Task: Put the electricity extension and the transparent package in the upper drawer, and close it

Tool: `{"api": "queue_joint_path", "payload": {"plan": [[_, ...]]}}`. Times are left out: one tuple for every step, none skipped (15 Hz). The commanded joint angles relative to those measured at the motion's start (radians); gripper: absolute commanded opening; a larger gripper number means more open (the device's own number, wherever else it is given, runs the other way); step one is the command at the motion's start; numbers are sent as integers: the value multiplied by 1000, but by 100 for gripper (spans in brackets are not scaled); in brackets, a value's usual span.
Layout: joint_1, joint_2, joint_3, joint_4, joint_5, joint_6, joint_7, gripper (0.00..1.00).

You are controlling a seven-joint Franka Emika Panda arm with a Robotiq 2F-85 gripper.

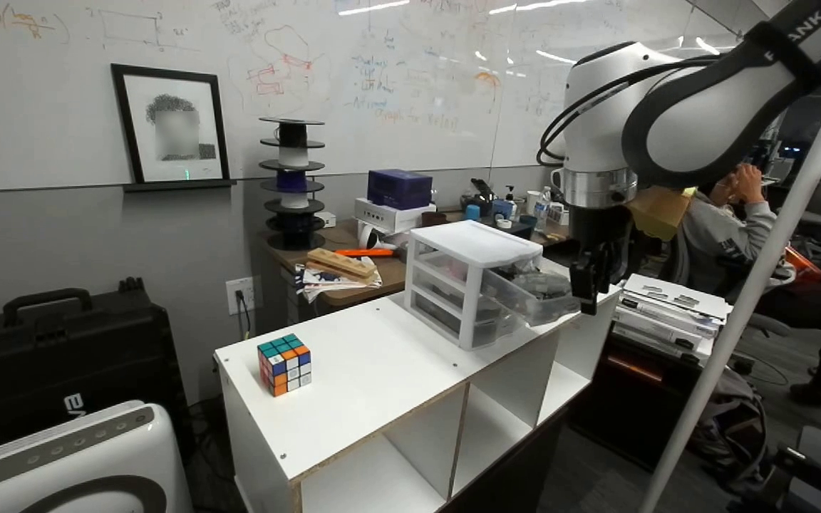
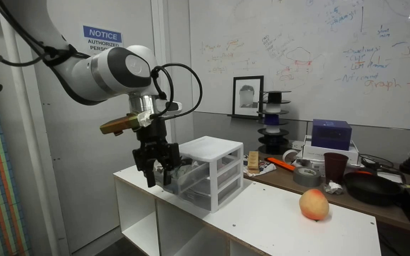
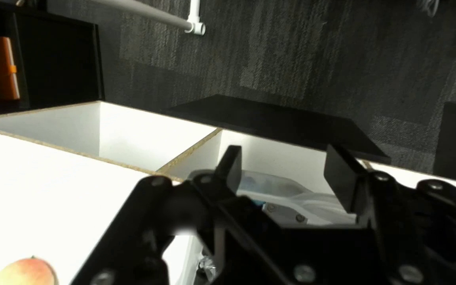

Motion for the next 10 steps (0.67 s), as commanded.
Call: {"api": "queue_joint_path", "payload": {"plan": [[16,17,-30,16,-135,161,142,28],[16,19,-40,21,-167,199,191,19],[16,20,-50,21,-194,235,241,11],[16,24,-62,22,-229,271,290,3],[18,30,-74,28,-274,301,346,0],[18,1,-92,-17,-336,342,418,0],[18,5,-107,-15,-399,372,487,0],[18,21,-124,-5,-473,399,568,0],[14,24,-135,2,-543,414,647,0],[19,29,-151,14,-605,420,722,0]]}}
